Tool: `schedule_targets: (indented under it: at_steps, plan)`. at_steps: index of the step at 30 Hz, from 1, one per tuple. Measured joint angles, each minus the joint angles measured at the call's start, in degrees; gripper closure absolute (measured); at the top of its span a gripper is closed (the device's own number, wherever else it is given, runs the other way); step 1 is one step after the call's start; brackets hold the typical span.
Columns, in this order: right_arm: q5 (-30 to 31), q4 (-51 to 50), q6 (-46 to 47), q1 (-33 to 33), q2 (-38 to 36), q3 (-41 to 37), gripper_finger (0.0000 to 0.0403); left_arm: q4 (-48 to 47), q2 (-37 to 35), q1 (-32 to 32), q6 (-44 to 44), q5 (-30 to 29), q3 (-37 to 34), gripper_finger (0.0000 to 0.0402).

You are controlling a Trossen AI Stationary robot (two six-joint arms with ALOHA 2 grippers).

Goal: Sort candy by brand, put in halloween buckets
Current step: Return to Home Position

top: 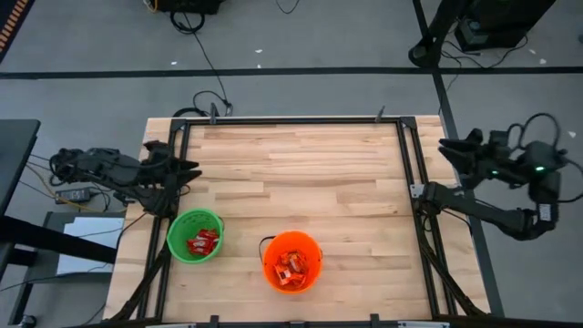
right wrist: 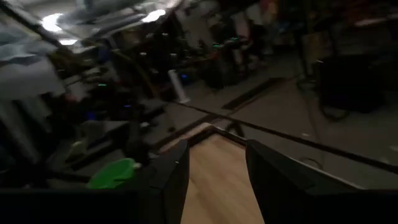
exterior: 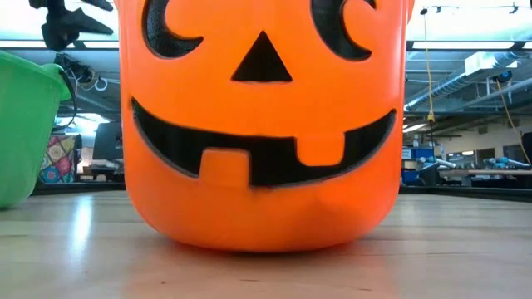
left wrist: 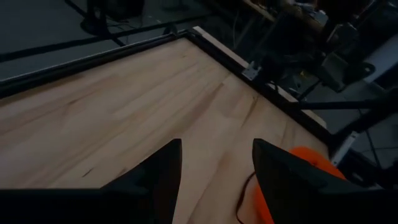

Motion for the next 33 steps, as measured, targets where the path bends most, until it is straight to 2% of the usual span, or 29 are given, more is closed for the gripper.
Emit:
schedule_targets:
  at_steps: [4, 7, 12, 19, 22, 33]
  plan:
    - [3.41, 3.29, 1.56, 0.0, -4.99, -7.64, 0.0233, 2.26, 0.05, 0.0, -0.49, -0.63, -3.29, 0.0199]
    - [3.65, 4.9, 1.54, -0.07, -4.72, -12.0, 0.0233, 4.44, 0.03, 0.0, -0.31, -2.52, -5.15, 0.0199]
    - [2.96, 17.04, -0.09, -0.13, -4.67, -21.21, 0.0233, 11.37, 0.04, 0.02, 4.18, -7.95, -8.72, 0.0199]
    - [2.29, 31.83, 1.06, -0.13, -5.1, -33.02, 0.0233, 17.51, 0.05, 0.02, 8.15, -10.47, -13.51, 0.0199]
    - [2.31, 37.95, 1.73, -0.13, -5.19, -36.81, 0.0233, 19.31, 0.05, 0.0, 8.55, -10.46, -15.01, 0.0199]
    - [2.13, 49.26, 3.2, -0.11, -5.17, -47.41, 0.0233, 28.32, -0.99, 0.02, 11.18, -14.27, -23.89, 0.0199]
